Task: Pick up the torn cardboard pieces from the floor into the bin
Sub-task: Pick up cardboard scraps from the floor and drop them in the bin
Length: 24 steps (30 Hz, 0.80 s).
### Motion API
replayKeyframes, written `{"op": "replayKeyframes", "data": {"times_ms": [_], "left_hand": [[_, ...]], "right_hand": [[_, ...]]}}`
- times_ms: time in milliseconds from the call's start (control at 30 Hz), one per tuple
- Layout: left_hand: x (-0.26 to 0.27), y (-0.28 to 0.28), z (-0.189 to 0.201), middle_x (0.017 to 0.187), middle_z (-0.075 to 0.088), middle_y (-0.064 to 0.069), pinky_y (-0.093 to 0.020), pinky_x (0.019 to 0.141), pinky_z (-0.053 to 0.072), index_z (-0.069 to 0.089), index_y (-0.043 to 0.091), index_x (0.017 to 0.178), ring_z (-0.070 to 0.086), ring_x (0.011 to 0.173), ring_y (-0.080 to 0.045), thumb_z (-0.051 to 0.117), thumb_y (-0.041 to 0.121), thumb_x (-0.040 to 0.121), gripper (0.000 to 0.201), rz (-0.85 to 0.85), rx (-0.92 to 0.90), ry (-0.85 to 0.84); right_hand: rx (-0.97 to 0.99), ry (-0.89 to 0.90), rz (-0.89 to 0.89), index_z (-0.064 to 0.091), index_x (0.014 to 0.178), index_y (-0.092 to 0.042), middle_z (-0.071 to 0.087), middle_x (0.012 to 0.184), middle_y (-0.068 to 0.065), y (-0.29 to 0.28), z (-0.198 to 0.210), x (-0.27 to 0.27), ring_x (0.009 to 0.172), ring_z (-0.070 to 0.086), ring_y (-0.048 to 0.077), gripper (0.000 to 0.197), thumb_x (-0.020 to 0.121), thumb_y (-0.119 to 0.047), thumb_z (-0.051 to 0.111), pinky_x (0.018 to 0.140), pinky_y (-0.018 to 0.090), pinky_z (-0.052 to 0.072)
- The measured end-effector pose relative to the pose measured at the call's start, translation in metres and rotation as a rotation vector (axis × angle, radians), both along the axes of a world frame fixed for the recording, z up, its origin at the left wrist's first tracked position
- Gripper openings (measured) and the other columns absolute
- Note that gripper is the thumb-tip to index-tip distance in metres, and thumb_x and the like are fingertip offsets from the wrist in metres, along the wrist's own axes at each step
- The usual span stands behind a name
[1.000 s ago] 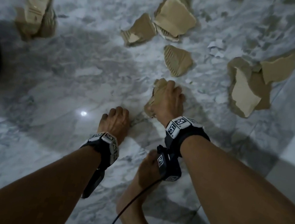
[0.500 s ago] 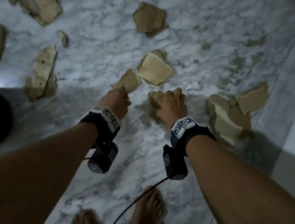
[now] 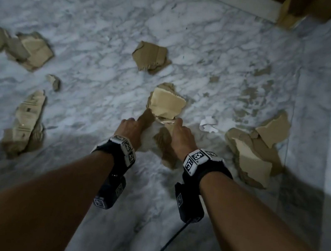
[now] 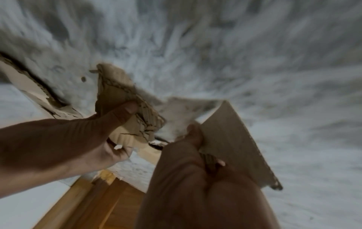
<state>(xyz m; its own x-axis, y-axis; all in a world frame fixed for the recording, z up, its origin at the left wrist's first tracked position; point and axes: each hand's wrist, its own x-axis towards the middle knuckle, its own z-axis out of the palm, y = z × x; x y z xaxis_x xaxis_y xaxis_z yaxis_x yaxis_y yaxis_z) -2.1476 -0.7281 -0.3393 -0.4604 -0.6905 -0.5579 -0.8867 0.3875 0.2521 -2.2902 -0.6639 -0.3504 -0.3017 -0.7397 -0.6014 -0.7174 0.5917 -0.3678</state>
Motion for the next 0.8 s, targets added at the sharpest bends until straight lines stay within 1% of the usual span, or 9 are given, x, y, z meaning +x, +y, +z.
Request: {"op": "replayKeyframes", "data": {"times_ms": [100, 200, 267, 367, 433, 533, 633, 700, 800], "left_hand": [[-0.013, -0.009, 0.013, 0.113, 0.06, -0.019, -0.039, 0.074, 0.046, 0.027, 0.016, 0.144, 0.059, 0.097, -0.037, 0.058, 0.004, 0.085, 0.067, -0.048, -0.021, 0.146], [-0.032, -0.022, 0.025, 0.11, 0.06, -0.023, -0.034, 0.064, 0.042, 0.02, 0.004, 0.142, 0.061, 0.084, -0.036, 0.059, 0.007, 0.088, 0.067, 0.028, -0.053, 0.335], [-0.045, -0.035, 0.025, 0.113, 0.058, -0.024, -0.04, 0.069, 0.049, 0.018, 0.009, 0.143, 0.06, 0.089, -0.039, 0.064, 0.015, 0.086, 0.074, 0.082, -0.08, 0.39], [-0.057, -0.05, 0.018, 0.119, 0.058, -0.022, -0.043, 0.081, 0.048, 0.006, 0.019, 0.151, 0.057, 0.105, -0.041, 0.071, 0.026, 0.081, 0.096, 0.085, -0.063, 0.352], [-0.061, -0.056, 0.017, 0.119, 0.058, -0.023, -0.043, 0.083, 0.048, 0.002, 0.02, 0.152, 0.057, 0.107, -0.041, 0.072, 0.029, 0.081, 0.1, 0.07, -0.049, 0.323], [-0.069, -0.065, 0.019, 0.12, 0.062, -0.014, -0.038, 0.086, 0.05, 0.05, 0.018, 0.133, 0.058, 0.108, -0.034, 0.07, 0.034, 0.083, 0.057, 0.029, -0.093, 0.243], [-0.081, -0.075, 0.018, 0.12, 0.063, -0.008, -0.041, 0.095, 0.049, 0.065, 0.013, 0.117, 0.057, 0.113, -0.031, 0.068, 0.032, 0.084, 0.038, 0.018, -0.099, 0.243], [-0.09, -0.081, 0.017, 0.138, 0.05, -0.009, -0.044, 0.107, 0.038, 0.065, 0.013, 0.119, 0.042, 0.13, -0.029, 0.068, 0.037, 0.083, 0.043, -0.047, -0.126, 0.191], [-0.103, -0.081, 0.013, 0.159, 0.009, -0.011, -0.044, 0.119, 0.003, 0.057, 0.014, 0.13, 0.001, 0.148, -0.027, 0.065, 0.037, 0.086, 0.05, -0.147, -0.097, 0.052]], "right_hand": [[-0.081, -0.035, -0.054, 0.034, 0.13, -0.004, 0.053, 0.123, 0.027, 0.001, 0.005, -0.017, 0.114, 0.054, 0.041, 0.033, 0.098, -0.01, 0.038, 0.091, 0.043, 0.042], [-0.17, 0.025, -0.04, 0.042, 0.124, -0.001, 0.054, 0.12, 0.024, 0.005, 0.007, -0.043, 0.109, 0.055, 0.041, 0.039, 0.09, -0.011, 0.059, 0.084, 0.041, 0.044], [-0.192, 0.074, -0.072, 0.041, 0.125, -0.005, 0.046, 0.124, 0.021, 0.008, 0.008, -0.06, 0.106, 0.054, 0.041, 0.049, 0.083, -0.008, 0.067, 0.082, 0.04, 0.043], [-0.146, 0.145, -0.114, 0.037, 0.133, -0.009, 0.028, 0.134, 0.018, 0.011, 0.004, -0.08, 0.101, 0.054, 0.042, 0.058, 0.083, 0.001, 0.064, 0.081, 0.039, 0.045], [-0.102, 0.16, -0.108, 0.035, 0.137, -0.009, 0.027, 0.137, 0.02, 0.012, 0.001, -0.089, 0.106, 0.053, 0.045, 0.061, 0.084, -0.001, 0.064, 0.087, 0.043, 0.047], [-0.055, 0.16, -0.068, 0.04, 0.129, -0.004, 0.043, 0.13, 0.023, 0.016, -0.004, -0.094, 0.115, 0.049, 0.044, 0.059, 0.08, -0.014, 0.072, 0.085, 0.041, 0.044], [-0.06, 0.175, -0.063, 0.045, 0.123, -0.001, 0.052, 0.119, 0.023, 0.02, -0.013, -0.09, 0.108, 0.054, 0.043, 0.06, 0.077, -0.023, 0.076, 0.073, 0.037, 0.04], [-0.065, 0.202, -0.052, 0.052, 0.116, -0.003, 0.056, 0.112, 0.02, 0.02, -0.019, -0.09, 0.103, 0.057, 0.042, 0.055, 0.074, -0.03, 0.076, 0.07, 0.036, 0.042], [-0.061, 0.243, -0.039, 0.055, 0.113, -0.003, 0.054, 0.115, 0.019, 0.021, -0.021, -0.097, 0.105, 0.053, 0.039, 0.054, 0.073, -0.033, 0.075, 0.079, 0.042, 0.045]]}}
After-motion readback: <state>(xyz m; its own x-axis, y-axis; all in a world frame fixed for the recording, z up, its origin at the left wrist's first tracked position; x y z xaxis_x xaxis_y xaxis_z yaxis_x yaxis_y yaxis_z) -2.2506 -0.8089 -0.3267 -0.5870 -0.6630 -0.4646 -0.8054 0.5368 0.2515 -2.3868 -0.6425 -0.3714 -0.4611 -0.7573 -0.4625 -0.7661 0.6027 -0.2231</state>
